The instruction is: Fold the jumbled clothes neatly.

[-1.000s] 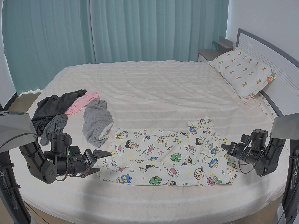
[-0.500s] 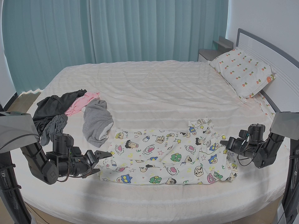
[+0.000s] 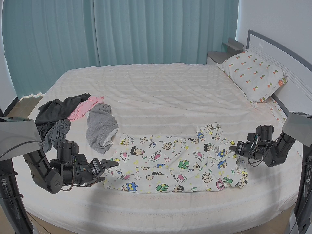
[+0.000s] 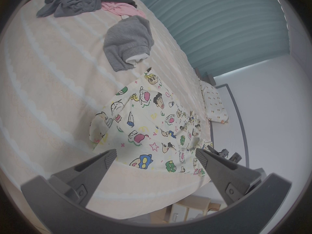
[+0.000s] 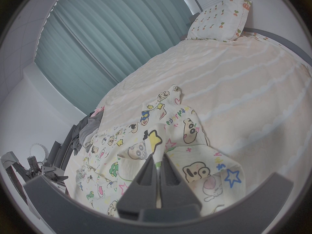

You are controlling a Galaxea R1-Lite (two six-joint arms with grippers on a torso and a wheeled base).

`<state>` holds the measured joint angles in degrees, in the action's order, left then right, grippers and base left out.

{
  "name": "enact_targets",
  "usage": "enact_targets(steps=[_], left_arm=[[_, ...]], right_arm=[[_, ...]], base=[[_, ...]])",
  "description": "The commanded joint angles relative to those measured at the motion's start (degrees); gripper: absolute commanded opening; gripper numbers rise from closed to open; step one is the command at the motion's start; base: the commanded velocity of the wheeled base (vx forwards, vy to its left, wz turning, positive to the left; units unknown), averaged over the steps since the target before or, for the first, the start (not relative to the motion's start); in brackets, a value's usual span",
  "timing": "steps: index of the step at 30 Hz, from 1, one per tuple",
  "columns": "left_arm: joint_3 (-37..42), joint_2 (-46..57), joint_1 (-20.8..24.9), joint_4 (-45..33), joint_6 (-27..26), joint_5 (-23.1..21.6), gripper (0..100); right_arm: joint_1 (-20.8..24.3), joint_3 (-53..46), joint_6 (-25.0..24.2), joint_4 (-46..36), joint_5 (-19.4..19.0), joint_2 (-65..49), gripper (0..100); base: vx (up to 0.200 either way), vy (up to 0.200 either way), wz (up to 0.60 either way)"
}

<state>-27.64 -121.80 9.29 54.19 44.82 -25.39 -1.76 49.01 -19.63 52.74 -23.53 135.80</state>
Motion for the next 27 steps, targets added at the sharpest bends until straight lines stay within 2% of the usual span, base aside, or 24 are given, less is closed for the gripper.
enact_targets(steps=[1,3,9,13,17,18,19,21,24,27], left_arm=[[-0.2,-2.5,1.9,-0.4,-2.6,2.1,100],[-0.5,-2.9,2.2,-0.5,-3.3,3.0,100],[-0.4,-6.1,4.9,-0.7,-10.3,9.3,100],[-1.5,-7.4,6.2,-0.7,-10.5,12.1,100],[-2.8,-10.0,8.1,-0.7,-12.1,19.2,100],[-2.9,-10.2,8.3,-0.7,-12.1,19.6,100],[-3.6,-11.0,9.1,-0.7,-12.3,22.0,100],[-3.9,-11.2,9.2,-0.8,-12.3,22.8,100],[-6.2,-11.2,10.0,-6.0,-12.4,24.4,100],[-8.4,-11.2,10.3,-10.2,-12.3,26.6,100]], right_arm=[[-0.2,-2.9,2.7,3.2,0.0,-1.0,0],[0.1,-3.5,3.4,4.9,0.1,-0.9,0],[2.3,-8.1,6.9,11.3,0.1,-1.2,0],[2.8,-9.9,9.8,13.9,0.0,-1.4,0],[3.4,-12.0,10.7,19.0,-0.4,-1.2,0],[3.4,-12.1,10.7,19.3,-0.4,-1.2,0],[3.4,-13.0,10.9,22.0,-0.7,-1.2,0],[3.5,-14.2,11.1,23.6,-1.7,-1.4,0],[3.4,-20.1,12.2,28.6,-6.6,-3.0,0],[3.4,-22.7,12.6,29.5,-8.0,-3.3,0]], base=[[0.0,0.0,0.0],[0.0,0.0,0.0],[0.0,0.0,0.0],[0.0,0.0,0.0],[0.0,0.0,0.0],[0.0,0.0,0.0],[0.0,0.0,0.0],[0.0,0.0,0.0],[0.0,0.0,0.0],[0.0,0.0,0.0]])
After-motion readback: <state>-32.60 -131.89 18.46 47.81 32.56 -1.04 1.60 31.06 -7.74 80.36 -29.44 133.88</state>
